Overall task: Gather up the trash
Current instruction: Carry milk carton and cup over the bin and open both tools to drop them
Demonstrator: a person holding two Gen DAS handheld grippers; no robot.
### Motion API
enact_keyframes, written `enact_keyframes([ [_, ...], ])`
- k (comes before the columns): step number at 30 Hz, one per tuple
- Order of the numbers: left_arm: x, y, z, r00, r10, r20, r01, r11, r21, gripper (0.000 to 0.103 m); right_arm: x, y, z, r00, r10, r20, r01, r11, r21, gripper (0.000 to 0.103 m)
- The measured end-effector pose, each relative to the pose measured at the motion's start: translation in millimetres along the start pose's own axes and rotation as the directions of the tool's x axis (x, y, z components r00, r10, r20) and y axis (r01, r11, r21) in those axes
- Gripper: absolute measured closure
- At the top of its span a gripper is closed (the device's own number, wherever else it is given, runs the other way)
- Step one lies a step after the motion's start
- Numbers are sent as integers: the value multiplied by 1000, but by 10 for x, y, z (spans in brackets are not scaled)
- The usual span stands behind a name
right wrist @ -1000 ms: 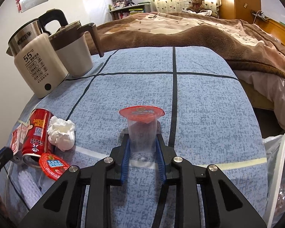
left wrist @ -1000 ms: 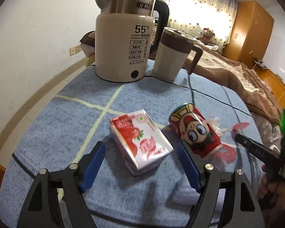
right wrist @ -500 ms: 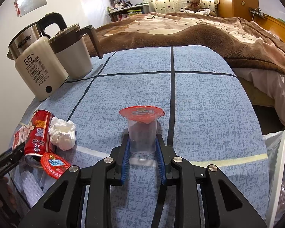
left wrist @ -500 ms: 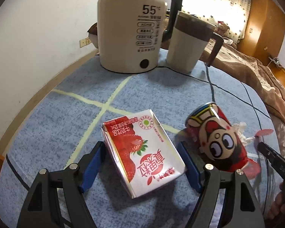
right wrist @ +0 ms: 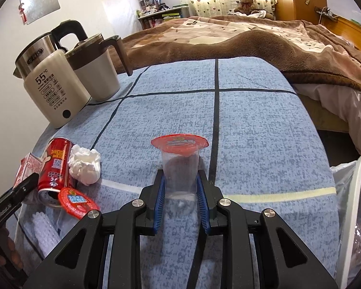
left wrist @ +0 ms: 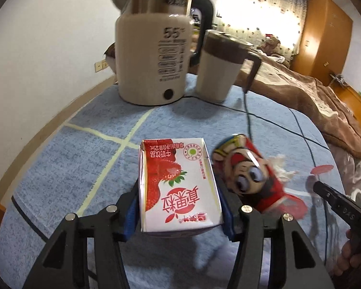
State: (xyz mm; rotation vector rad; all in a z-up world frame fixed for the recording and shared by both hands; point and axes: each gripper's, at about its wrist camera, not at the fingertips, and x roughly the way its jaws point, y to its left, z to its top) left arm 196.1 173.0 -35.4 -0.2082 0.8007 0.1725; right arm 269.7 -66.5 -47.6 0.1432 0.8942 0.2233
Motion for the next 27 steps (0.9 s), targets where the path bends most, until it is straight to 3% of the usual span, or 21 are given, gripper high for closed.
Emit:
enact_keyframes([
  [13,-360,-500,-93,993,-112,21,110,990,86,46,-506,-62,-82,997,-9,73,10,1000,-17,77],
  [27,-624,-1147,-149,973,-228,32,218,959,183,46,-1089,-556,-212,989,-61,133,53,997,59,77],
])
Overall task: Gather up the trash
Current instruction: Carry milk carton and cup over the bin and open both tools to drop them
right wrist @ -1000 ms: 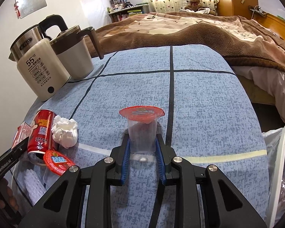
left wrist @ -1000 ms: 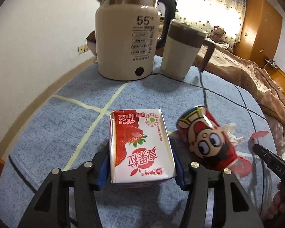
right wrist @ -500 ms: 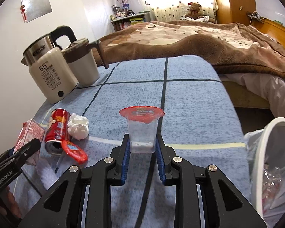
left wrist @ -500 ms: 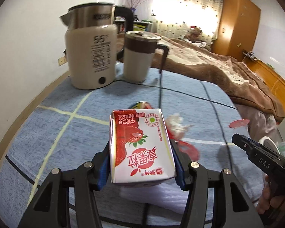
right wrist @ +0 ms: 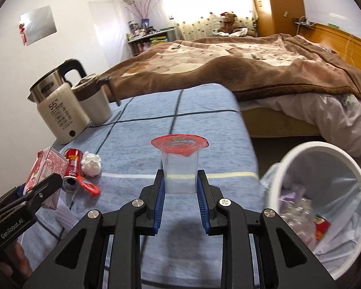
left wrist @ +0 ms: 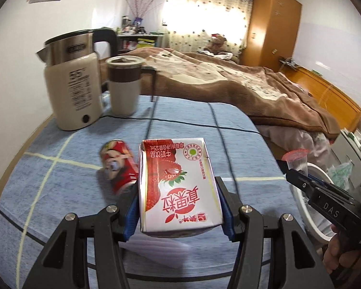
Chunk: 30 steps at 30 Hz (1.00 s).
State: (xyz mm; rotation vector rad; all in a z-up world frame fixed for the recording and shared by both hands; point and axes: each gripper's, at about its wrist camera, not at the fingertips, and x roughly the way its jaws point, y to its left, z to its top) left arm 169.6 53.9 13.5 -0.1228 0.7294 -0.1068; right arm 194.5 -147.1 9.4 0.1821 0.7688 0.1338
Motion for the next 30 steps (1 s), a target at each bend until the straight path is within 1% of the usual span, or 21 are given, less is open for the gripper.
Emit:
enact_keyframes([
  [5,78,-317,-9,999,-51,-11,51,998,44,46,-153,-254,-37,999,-32,10,32,999,23,77],
  [8,106,-521,-25,995,-99,-24,100,993,59,46,-247,-422,-61,998,-52,20,51,998,46,77],
  [9,111,-595,-35,995,-100,-25,101,992,71,46,-273,-479,-67,998,-59,22,57,997,54,77],
  [11,136,-765,-55,993,-113,-26,115,988,106,45,-329,-600,-84,997,-71,27,69,995,73,77],
  [14,179,-977,-81,988,-149,-49,154,980,129,46,-391,-788,-109,995,-96,27,93,991,101,77],
  [22,277,-1438,-140,981,-181,-77,192,964,186,45,-537,-1251,-200,989,-149,22,143,976,161,77],
  [30,364,-1922,-213,962,-245,-121,266,938,221,45,-651,-1644,-292,979,-204,3,199,959,204,77],
])
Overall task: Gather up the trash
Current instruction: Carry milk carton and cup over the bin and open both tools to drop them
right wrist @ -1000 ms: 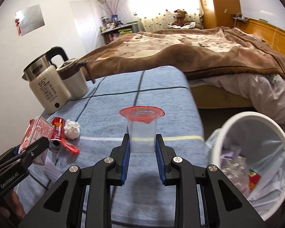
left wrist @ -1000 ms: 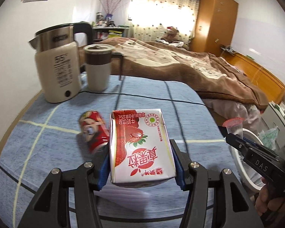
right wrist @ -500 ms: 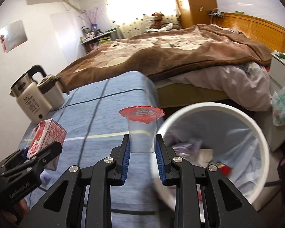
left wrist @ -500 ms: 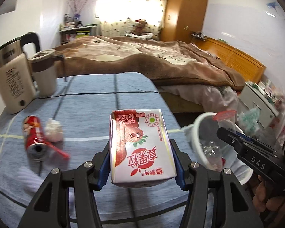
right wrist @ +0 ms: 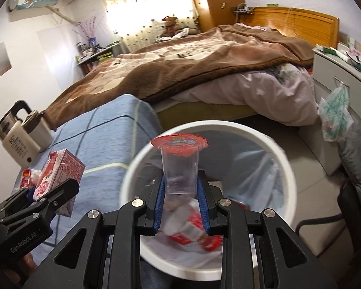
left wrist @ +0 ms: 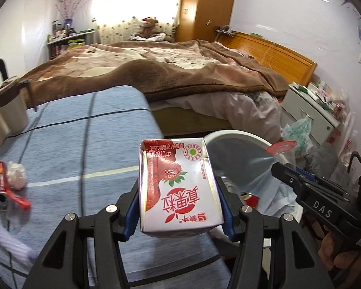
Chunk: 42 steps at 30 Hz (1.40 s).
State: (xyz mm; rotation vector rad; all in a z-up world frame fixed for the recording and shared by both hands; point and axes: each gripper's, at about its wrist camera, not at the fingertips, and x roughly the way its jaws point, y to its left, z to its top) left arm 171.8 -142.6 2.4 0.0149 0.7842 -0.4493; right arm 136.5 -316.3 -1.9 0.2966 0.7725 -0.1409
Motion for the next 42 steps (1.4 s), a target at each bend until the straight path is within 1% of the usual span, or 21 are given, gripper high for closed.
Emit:
enact_keyframes([
  [4,88,-210,-7,1000,-25,-16,26,999,28,45,41,-202,-25,999,-37,-28,37,999,15,76],
  [9,191,-419,-16,998,-42,-36,44,998,54,45,106,-354,-71,997,-56,-53,58,998,24,76],
  [14,284,-532,-19,997,-61,-53,65,996,66,45,179,-479,-89,995,-69,-72,71,997,37,76],
  [18,366,-586,-12,996,-53,-69,58,996,69,45,222,-560,-108,993,-76,-85,79,996,40,76],
  [21,382,-609,-17,995,-66,-73,71,995,70,45,258,-594,-117,992,-73,-101,78,996,49,75],
  [24,389,-634,-17,996,-57,-72,63,994,84,37,268,-591,-125,991,-85,-102,90,995,44,74],
  [25,389,-634,-19,996,-58,-70,64,994,84,37,271,-585,-128,991,-89,-102,93,995,39,69],
  [26,388,-630,-21,996,-59,-70,65,995,80,36,272,-581,-131,991,-90,-101,94,995,38,62],
  [28,385,-625,-24,996,-64,-69,69,995,78,35,264,-576,-141,991,-88,-98,92,995,40,58],
  [35,311,-602,-21,996,-72,-53,76,994,76,33,221,-563,-160,993,-88,-84,92,994,52,58],
  [42,198,-493,-37,997,-65,-32,67,996,61,33,128,-493,-150,994,-92,-60,95,994,51,58],
])
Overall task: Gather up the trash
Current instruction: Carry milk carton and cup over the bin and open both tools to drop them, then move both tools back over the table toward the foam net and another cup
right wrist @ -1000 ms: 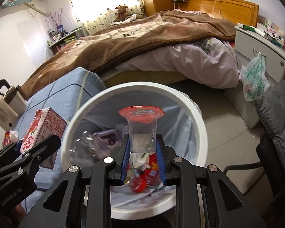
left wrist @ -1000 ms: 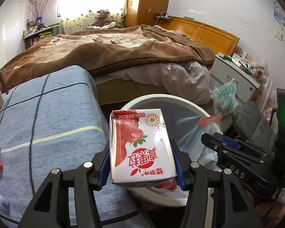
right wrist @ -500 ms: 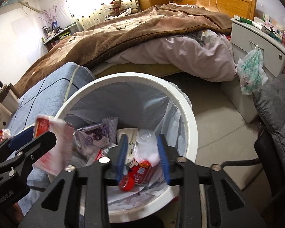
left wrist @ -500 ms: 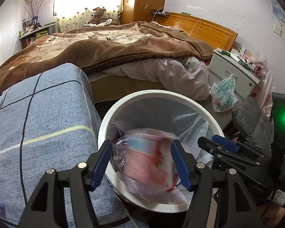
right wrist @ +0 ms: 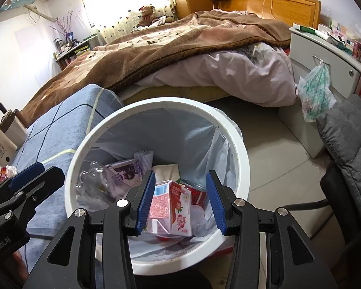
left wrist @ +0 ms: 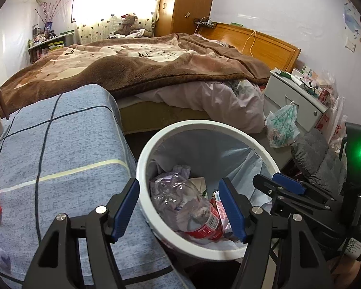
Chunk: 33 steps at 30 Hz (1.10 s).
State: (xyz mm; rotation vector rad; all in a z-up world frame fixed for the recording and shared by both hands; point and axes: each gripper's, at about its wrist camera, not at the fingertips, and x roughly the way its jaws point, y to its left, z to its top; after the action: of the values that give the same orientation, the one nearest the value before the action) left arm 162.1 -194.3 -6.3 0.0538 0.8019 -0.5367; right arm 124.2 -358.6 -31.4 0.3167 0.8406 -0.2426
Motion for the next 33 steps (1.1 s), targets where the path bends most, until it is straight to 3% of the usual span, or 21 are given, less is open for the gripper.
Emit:
enact_keyframes([
  [15,-347,417,-111,998,38,47,-35,997,-67,33,-180,407,-72,998,48,36,-46,998,-50,58],
  [33,-895,1405,-451,973,212,88,-188,957,-223,32,-216,1178,-232,988,155,20,-150,977,-152,57],
])
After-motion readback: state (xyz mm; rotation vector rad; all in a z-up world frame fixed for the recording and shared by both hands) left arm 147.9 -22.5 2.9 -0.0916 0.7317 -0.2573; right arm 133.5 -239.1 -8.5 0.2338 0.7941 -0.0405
